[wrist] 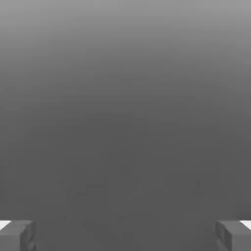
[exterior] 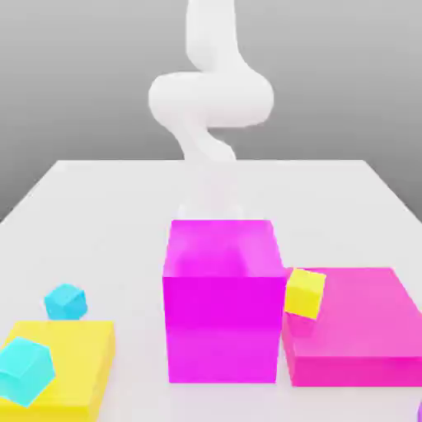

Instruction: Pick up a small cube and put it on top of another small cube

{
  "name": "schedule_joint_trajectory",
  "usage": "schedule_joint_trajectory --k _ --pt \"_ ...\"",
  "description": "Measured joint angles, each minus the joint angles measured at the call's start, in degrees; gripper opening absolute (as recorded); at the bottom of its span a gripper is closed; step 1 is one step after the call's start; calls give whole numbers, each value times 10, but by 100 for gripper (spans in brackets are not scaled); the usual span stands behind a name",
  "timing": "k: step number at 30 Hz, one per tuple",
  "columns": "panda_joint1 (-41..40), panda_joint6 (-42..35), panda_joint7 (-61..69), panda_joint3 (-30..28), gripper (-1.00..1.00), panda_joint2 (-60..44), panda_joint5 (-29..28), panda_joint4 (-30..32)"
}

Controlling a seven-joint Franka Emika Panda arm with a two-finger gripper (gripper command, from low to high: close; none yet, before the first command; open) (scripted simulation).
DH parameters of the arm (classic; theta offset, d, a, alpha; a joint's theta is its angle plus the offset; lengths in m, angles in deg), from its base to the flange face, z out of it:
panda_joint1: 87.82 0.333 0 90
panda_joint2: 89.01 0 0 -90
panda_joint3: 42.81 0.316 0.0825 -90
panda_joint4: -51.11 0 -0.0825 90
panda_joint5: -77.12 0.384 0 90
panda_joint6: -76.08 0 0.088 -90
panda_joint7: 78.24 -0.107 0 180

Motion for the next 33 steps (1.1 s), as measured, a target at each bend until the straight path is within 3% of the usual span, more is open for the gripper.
schedule_joint_trajectory --k 11,21,26,33 --pt "-32 144 116 -169 0 -240 56 131" --pt "-124 272 186 -262 0 -438 63 242" --pt "-156 316 248 -215 0 -501 138 235" --pt "-256 375 340 -86 0 -584 261 214"
